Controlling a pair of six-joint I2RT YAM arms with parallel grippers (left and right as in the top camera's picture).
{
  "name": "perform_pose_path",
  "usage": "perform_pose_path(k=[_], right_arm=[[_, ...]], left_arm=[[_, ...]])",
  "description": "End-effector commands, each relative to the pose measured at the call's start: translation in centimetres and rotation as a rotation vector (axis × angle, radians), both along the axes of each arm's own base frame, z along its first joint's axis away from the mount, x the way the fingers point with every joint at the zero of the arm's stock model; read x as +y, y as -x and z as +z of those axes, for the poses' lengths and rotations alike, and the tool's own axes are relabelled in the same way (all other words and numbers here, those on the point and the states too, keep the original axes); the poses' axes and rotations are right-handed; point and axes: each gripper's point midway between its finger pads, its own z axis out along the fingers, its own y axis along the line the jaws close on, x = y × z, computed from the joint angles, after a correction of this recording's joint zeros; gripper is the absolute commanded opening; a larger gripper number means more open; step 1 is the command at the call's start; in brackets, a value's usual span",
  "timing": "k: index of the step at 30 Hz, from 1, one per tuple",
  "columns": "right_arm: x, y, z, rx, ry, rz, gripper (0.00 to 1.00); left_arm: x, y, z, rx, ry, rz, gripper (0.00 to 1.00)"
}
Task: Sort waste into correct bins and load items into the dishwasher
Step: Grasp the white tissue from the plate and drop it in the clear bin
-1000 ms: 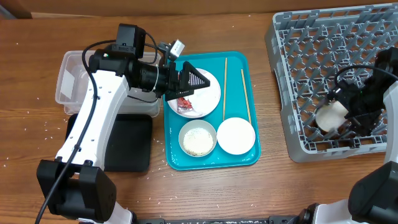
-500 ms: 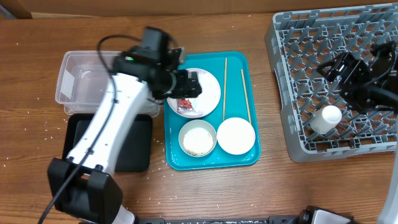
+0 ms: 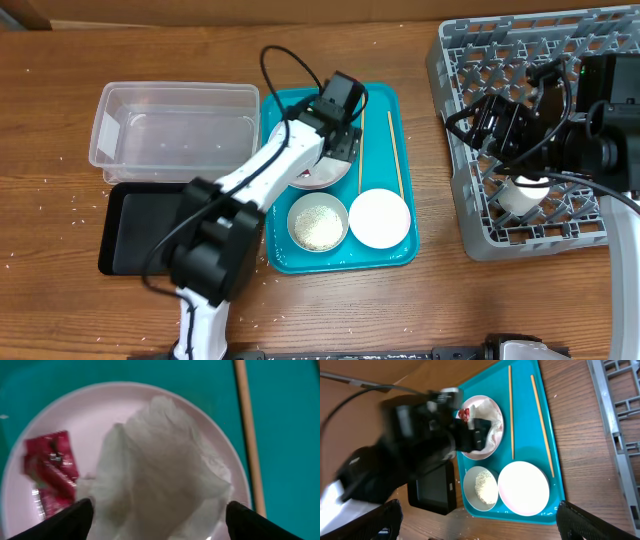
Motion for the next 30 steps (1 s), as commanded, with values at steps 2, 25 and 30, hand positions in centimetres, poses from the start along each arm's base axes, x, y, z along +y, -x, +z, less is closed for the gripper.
perform_pose_path(k=[2,25,30], right_arm=[[0.1,0.0,0.4,-0.013,0.004,0.007,1.00],[0.1,0.0,0.4,-0.013,0.008,0.005,1.00],[0.1,0.0,0.4,-0.013,0.008,0.005,1.00]], left_arm=[[-1.8,0.7,-2.8,0.090,0.080,-0.065,0.35],[21.4,0.9,13.5,0.045,0.100,0.523,0.04],[23.1,1.5,9.4,0.150,0.025,0.547,0.39]])
